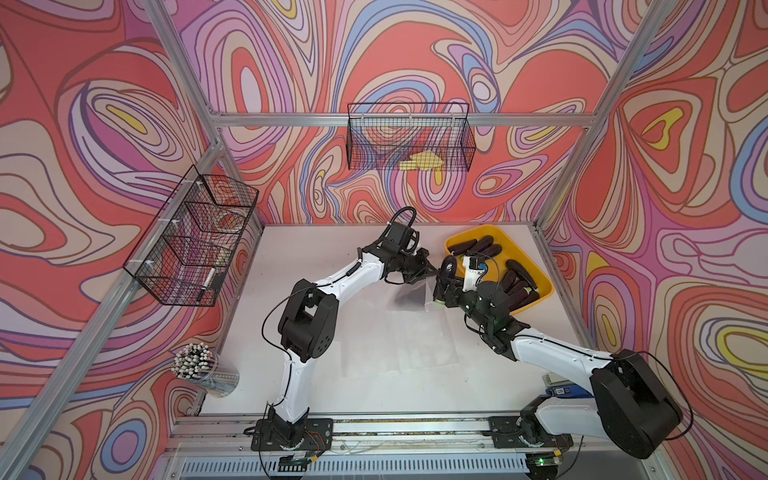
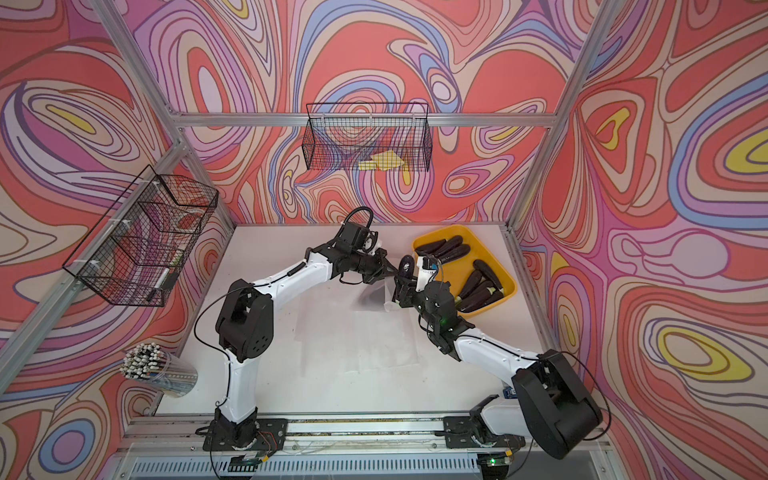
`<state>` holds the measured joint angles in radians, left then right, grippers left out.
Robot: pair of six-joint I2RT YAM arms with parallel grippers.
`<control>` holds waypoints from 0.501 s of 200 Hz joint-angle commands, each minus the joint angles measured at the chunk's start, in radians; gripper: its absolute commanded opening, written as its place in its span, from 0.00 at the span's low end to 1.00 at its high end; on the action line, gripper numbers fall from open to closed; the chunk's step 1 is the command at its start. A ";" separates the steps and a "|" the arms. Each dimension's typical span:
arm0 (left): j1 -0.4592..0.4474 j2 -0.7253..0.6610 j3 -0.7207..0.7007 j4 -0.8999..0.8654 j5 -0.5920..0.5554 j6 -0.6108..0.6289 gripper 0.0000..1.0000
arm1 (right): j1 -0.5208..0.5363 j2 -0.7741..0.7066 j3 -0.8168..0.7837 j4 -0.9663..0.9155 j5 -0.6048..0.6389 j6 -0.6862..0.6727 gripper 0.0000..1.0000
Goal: Place the eggplant in a zip-top bag and seal the zipper
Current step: Place the eggplant in the zipper food storage bag.
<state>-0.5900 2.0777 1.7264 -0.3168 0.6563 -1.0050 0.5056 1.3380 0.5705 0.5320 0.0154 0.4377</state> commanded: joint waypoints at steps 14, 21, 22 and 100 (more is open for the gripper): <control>0.001 -0.031 0.057 -0.061 -0.009 0.077 0.00 | 0.007 0.074 0.043 -0.030 -0.040 -0.038 0.33; -0.001 -0.036 0.057 -0.074 -0.017 0.087 0.00 | 0.007 0.087 0.063 -0.057 -0.044 -0.036 0.33; -0.001 -0.037 0.056 -0.073 -0.019 0.088 0.00 | 0.007 0.088 0.065 -0.061 -0.045 -0.035 0.33; -0.030 -0.071 0.031 -0.101 -0.124 0.166 0.00 | 0.007 0.122 0.138 -0.206 -0.224 -0.054 0.33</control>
<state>-0.5896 2.0445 1.7443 -0.4015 0.5331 -0.8700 0.5026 1.4536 0.7143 0.3752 -0.0887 0.4442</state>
